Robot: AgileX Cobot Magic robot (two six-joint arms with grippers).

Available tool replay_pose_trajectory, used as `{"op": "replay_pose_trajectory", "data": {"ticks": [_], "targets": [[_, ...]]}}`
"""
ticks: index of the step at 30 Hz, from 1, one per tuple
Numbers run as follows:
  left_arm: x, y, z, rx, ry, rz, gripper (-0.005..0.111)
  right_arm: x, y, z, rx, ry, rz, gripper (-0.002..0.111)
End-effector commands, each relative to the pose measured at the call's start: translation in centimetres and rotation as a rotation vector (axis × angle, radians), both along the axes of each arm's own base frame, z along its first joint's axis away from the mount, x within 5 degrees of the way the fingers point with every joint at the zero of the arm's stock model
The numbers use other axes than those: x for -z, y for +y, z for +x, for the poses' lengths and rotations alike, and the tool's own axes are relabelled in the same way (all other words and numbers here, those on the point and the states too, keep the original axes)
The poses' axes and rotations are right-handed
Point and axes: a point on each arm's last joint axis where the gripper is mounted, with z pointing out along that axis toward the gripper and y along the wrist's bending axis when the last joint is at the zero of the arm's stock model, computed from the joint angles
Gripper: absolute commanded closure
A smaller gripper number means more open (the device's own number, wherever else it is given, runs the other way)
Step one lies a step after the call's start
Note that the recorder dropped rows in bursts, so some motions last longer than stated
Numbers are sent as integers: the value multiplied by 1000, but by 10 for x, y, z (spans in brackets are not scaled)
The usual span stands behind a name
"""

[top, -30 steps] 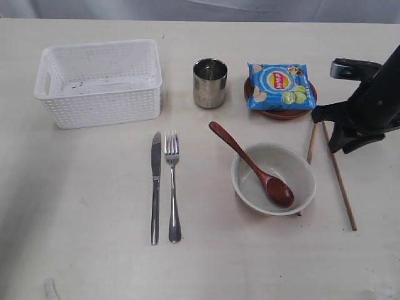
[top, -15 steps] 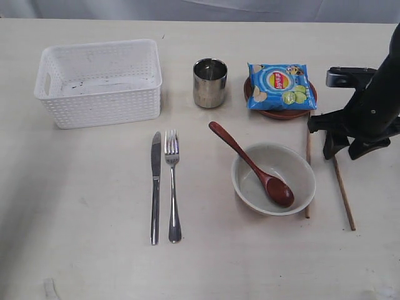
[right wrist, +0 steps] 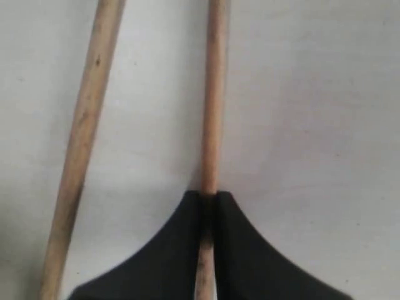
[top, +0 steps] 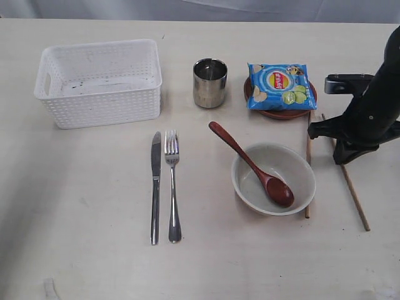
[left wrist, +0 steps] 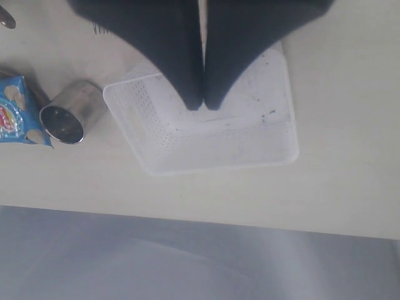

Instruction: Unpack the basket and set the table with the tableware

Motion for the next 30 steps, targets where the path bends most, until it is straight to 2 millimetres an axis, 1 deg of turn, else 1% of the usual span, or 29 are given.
{"op": "replay_pose_trajectory", "data": {"ticks": [1, 5, 8, 11, 14, 17, 20, 21, 22, 23, 24, 25, 29, 30], "targets": [[0, -1, -1, 2, -12, 0, 106, -4, 0, -2, -18, 32, 0, 109], [0, -1, -1, 3, -10, 0, 106, -30, 0, -6, -21, -4, 4, 109], [0, -1, -1, 3, -10, 0, 106, -54, 0, -14, -16, -30, 16, 109], [0, -1, -1, 3, -10, 0, 106, -81, 5, -25, 8, -64, 74, 109], [0, -1, -1, 3, -10, 0, 106, -104, 22, -40, -11, -90, 256, 109], [0, -1, -1, 3, -10, -2, 106, -117, 43, -55, -31, -130, 392, 109], [0, -1, -1, 3, -10, -2, 106, -118, 62, -64, -37, -155, 440, 109], [0, -1, -1, 3, -8, -2, 106, -113, 74, -68, -30, -141, 440, 109], [0, -1, -1, 3, -8, -2, 106, -110, 81, -69, -36, -135, 438, 109], [0, -1, -1, 3, -8, -2, 106, -103, 94, -69, -47, -122, 432, 109], [0, -1, -1, 3, -8, -2, 106, -98, 100, -69, -55, -119, 428, 109], [1, -1, -1, 4, -5, -2, 106, -89, 110, -68, -60, -115, 417, 109], [2, -1, -1, 11, 1, 6, 106, -59, 113, -61, -31, -19, 369, 109], [2, -1, -1, 11, 1, 6, 106, -56, 112, -61, -35, -10, 357, 109]]}}
